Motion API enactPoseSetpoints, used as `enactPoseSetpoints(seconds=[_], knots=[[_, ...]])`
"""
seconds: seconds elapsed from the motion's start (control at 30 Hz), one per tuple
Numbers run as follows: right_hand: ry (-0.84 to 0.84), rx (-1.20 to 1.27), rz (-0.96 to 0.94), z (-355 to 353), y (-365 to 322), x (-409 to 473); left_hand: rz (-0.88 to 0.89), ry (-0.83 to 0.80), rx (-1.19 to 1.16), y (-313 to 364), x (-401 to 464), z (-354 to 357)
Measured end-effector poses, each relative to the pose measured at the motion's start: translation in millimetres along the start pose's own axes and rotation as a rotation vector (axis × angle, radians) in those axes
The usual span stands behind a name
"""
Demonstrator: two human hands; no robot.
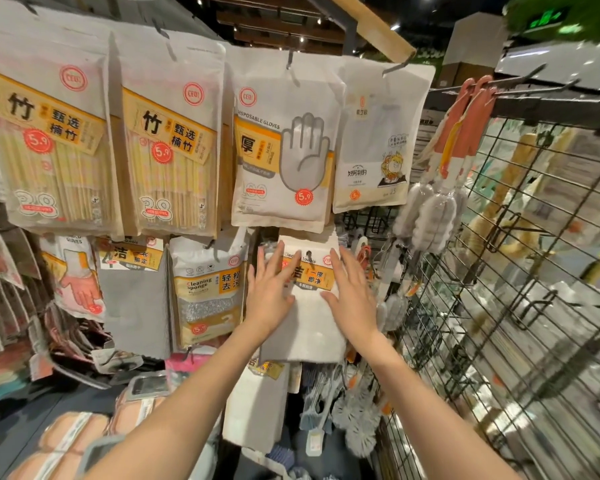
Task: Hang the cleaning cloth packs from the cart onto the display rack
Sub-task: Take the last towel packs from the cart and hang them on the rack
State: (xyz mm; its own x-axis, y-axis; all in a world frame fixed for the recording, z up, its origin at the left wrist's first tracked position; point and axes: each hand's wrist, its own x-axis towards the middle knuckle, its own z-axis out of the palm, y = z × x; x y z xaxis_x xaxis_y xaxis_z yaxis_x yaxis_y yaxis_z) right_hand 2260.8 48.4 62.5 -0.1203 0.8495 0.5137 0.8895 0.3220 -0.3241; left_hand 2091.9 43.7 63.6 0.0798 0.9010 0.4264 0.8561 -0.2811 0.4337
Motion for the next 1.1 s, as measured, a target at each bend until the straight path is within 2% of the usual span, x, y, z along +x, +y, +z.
enactPoseSetpoints(seconds=[0.53, 1.1], knots=[[-0.051, 0.22, -0.014, 14, 19, 21, 0.045, 0.03, 0.046, -16, 17, 14], [-0.075, 0.288, -0.058, 29, 42, 60, -0.004, 0.063, 0.052, -30, 52, 29]])
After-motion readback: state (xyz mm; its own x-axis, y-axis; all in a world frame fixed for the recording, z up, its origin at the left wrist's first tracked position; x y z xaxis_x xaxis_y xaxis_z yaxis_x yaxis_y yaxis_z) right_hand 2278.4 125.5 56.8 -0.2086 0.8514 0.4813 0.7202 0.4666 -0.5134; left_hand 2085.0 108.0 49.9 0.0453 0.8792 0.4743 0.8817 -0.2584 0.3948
